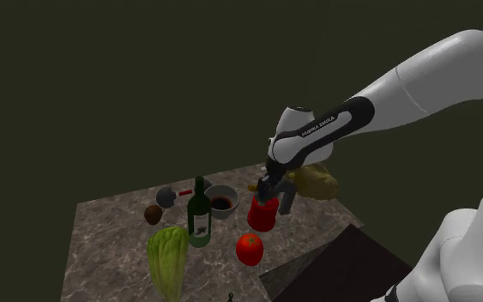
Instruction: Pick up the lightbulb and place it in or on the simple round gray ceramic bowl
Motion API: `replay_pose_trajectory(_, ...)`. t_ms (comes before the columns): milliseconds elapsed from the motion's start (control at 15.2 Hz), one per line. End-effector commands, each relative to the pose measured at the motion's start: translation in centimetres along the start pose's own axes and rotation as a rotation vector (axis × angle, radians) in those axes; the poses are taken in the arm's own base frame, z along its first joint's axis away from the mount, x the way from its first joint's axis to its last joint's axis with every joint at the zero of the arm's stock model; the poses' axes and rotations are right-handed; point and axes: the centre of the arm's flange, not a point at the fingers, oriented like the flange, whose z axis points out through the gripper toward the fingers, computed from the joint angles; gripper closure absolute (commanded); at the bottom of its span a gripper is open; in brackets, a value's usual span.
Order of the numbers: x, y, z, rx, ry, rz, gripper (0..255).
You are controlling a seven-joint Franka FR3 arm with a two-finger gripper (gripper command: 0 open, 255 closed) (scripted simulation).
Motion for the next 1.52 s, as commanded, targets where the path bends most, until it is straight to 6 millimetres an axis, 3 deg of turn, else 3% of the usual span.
replay_pose_trajectory(0, 2.7, -0.4, 0.1, 0.000, 0.000, 0.000, 255)
replay_pose_trajectory(858, 19.7, -3.4, 0.7, 0.000, 0.000, 0.000, 255)
replay_pose_trajectory(1452, 19.3, -2.9, 5.4, 0.000, 0.000, 0.000, 255)
